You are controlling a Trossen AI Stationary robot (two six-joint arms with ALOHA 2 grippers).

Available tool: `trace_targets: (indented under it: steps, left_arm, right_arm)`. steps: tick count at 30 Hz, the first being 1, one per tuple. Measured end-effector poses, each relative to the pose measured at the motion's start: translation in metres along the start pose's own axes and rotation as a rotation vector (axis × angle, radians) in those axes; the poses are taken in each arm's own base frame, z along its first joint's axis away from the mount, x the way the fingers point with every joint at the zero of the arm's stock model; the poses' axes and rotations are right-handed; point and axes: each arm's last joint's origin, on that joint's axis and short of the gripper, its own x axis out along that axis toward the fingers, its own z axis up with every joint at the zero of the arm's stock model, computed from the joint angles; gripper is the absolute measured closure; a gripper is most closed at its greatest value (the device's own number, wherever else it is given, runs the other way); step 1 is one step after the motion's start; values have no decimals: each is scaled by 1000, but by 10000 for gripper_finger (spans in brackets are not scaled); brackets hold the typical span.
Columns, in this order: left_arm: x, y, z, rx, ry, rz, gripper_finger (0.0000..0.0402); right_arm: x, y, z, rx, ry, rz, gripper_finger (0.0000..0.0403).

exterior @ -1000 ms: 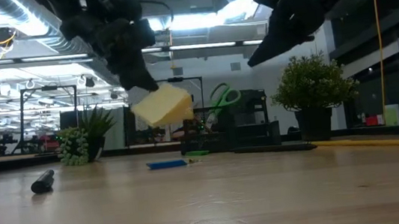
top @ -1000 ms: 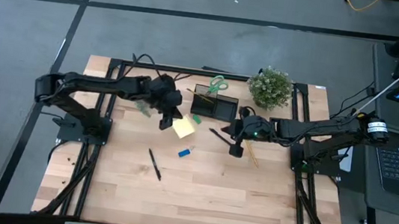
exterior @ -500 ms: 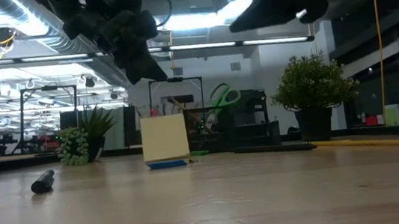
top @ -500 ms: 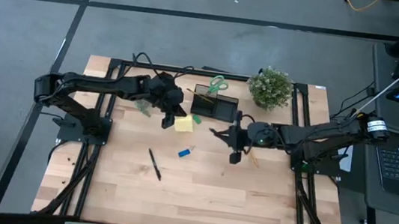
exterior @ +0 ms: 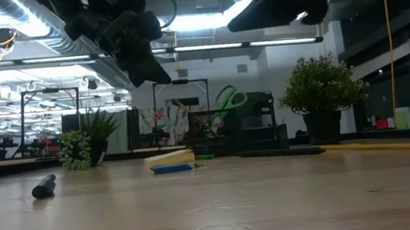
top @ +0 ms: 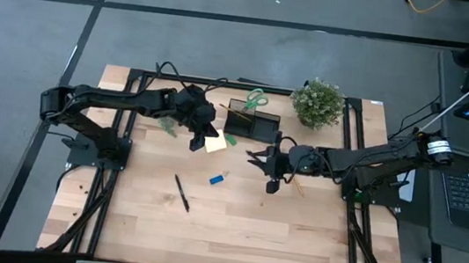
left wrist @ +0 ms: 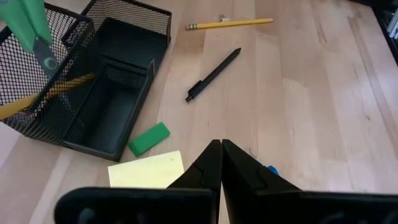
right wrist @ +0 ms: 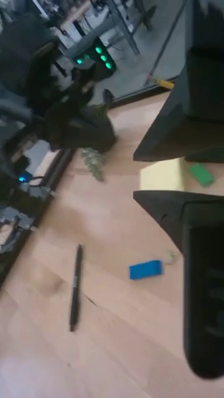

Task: Pick and place office supplies into organizer
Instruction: Put the yellow sticky notes into the black desk organizer

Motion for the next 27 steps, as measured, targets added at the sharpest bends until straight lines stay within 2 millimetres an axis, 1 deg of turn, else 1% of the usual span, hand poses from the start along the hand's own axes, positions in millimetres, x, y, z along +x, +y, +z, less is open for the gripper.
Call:
trace_targets:
  steps: [4,9,13,19,22,27]
  left_arm:
    - [-2,7,-3,-44,27,32,400]
    - [-7,18,-15,-123,142,171,400]
    - [-10,24,-21,-139,196,222,400]
    - [-12,30,-22,-84,204,228,400]
    - [-12,31,-22,-51,206,228,400]
    - [-13,32,-22,-14,208,227,400]
  right_arm:
    - [17,5,-1,-51,18,8,292]
    - [47,3,8,-67,78,22,273]
    - [74,-1,8,-101,195,57,273]
    - [114,-2,7,-166,322,116,279]
    - [133,-1,1,-187,348,156,280]
    - [160,-3,-18,-202,421,200,281]
